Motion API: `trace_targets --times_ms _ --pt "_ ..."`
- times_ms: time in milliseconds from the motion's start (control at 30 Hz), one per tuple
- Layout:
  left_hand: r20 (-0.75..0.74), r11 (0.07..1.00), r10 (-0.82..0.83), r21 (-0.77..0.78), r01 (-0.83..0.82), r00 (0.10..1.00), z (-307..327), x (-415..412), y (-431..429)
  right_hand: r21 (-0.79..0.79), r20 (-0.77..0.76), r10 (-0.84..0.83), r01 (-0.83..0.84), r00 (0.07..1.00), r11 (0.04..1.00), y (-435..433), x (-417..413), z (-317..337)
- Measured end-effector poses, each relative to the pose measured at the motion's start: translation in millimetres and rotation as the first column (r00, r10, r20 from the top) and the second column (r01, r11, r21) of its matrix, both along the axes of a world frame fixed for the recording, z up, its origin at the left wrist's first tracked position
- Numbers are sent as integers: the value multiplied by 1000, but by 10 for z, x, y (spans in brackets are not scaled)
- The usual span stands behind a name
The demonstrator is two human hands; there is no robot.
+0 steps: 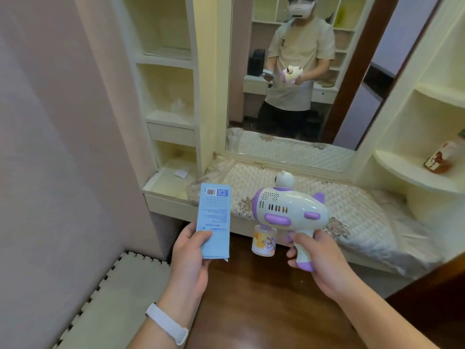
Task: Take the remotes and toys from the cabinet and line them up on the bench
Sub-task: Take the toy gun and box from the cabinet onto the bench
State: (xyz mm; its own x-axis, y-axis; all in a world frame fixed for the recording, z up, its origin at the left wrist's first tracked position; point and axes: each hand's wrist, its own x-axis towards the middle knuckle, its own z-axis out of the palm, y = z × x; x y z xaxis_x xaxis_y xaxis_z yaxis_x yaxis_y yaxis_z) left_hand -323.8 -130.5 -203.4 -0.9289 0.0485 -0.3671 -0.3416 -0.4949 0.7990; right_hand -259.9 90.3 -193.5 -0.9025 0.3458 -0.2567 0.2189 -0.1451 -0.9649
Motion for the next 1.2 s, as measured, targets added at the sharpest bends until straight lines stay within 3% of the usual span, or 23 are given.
trace_targets --times_ms 333,667,1000,1200 --pt "38 996 -92 17 92 995 -244 -1309 9 -81 22 -155 157 988 984 -45 -1098 -137" --pt "93 979 -185 -64 192 978 -471 -2383 873 -240 50 -280 284 959 928 673 -1915 -391" --pt "101 952 -81 -286 107 992 -559 -3528 1692 -343 148 -147 190 978 920 1604 -3361 -921" --pt "175 949 -11 -309 65 984 -833 -4024 1966 -358 210 -12 88 978 930 1910 -4038 -1297"
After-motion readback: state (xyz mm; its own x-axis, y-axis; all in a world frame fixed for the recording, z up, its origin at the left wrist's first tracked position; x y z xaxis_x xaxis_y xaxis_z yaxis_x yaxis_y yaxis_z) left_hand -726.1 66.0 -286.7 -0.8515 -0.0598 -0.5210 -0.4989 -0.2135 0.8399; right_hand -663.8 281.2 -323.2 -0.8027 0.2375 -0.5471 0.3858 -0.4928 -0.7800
